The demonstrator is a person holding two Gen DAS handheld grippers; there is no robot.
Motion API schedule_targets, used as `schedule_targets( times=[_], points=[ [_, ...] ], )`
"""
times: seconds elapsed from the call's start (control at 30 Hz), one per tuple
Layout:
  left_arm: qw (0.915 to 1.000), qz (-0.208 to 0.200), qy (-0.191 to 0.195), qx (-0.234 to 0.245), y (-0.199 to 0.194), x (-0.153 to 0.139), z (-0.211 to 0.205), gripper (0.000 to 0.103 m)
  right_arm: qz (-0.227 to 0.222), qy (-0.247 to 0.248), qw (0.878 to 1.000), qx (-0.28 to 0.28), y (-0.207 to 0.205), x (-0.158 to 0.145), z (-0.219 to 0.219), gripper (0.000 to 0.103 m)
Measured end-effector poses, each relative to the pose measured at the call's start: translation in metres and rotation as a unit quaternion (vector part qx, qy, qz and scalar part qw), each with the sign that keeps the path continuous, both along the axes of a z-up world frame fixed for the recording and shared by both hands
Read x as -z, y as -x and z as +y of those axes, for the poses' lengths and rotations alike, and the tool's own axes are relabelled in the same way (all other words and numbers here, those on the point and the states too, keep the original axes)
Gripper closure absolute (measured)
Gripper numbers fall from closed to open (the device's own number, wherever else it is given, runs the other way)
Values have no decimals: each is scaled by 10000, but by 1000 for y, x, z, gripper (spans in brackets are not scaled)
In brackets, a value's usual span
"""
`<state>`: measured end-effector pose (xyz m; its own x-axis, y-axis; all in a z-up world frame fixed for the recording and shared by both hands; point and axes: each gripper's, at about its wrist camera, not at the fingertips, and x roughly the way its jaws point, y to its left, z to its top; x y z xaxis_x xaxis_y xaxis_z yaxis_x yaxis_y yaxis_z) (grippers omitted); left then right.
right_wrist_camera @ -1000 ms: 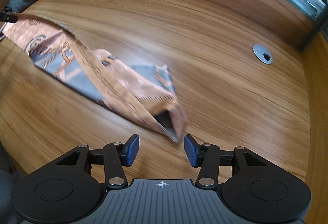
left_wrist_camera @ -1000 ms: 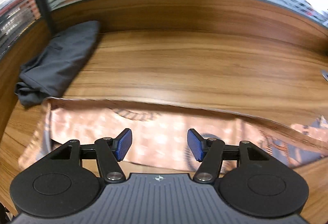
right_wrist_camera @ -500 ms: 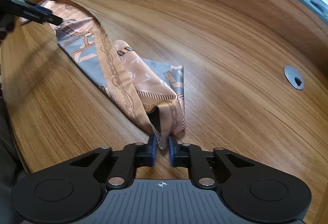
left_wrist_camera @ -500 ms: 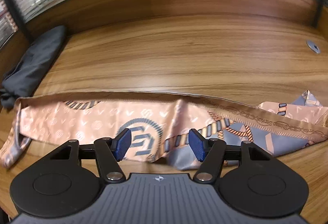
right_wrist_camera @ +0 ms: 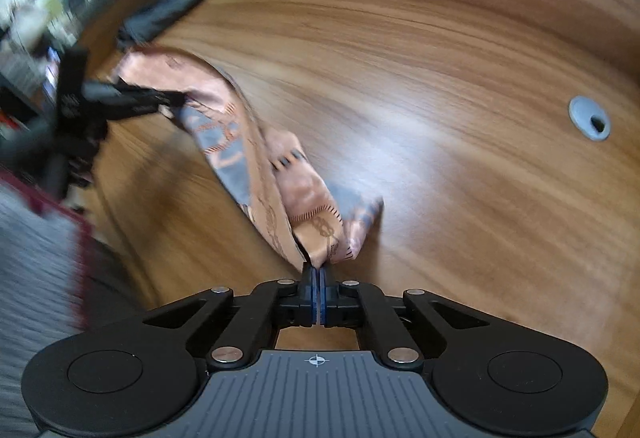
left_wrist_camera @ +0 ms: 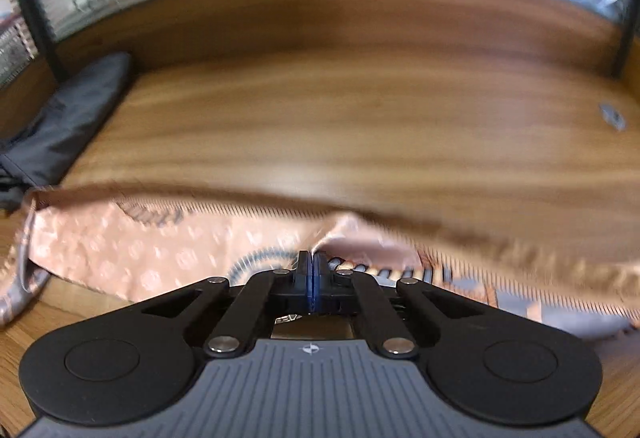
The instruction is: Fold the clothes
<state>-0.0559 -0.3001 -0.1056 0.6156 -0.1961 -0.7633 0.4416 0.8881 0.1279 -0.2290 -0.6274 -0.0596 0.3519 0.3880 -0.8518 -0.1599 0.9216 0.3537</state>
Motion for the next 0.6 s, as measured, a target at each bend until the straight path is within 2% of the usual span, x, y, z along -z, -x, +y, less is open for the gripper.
schedule_targets(
  times=[0.1, 0.17, 0.27, 0.37, 0.5, 0.6],
  points=[
    [9993, -156, 217, -243, -10, -16, 6, 103, 39, -643, 9973, 347, -13, -29, -15, 100],
    [9985, -199, 327, -398, -17, -22, 9, 103, 1, -898, 9939, 641, -28, -42, -25, 100],
    [9976, -280, 286, -568, -30, -26, 10, 103, 7, -1145, 9866, 1159, -58, -42, -39, 99],
    [9963, -389, 135, -756, -41, -26, 11, 103, 85, -818, 9867, 1400, -91, -27, -39, 99],
    [9924, -463, -41, -1141, -56, -25, 19, 103, 170, -473, 9883, 1441, -128, 1, -29, 95],
    [9869, -434, -78, -1554, -69, -25, 35, 103, 135, -137, 9912, 1311, -142, 16, -19, 81]
  ],
)
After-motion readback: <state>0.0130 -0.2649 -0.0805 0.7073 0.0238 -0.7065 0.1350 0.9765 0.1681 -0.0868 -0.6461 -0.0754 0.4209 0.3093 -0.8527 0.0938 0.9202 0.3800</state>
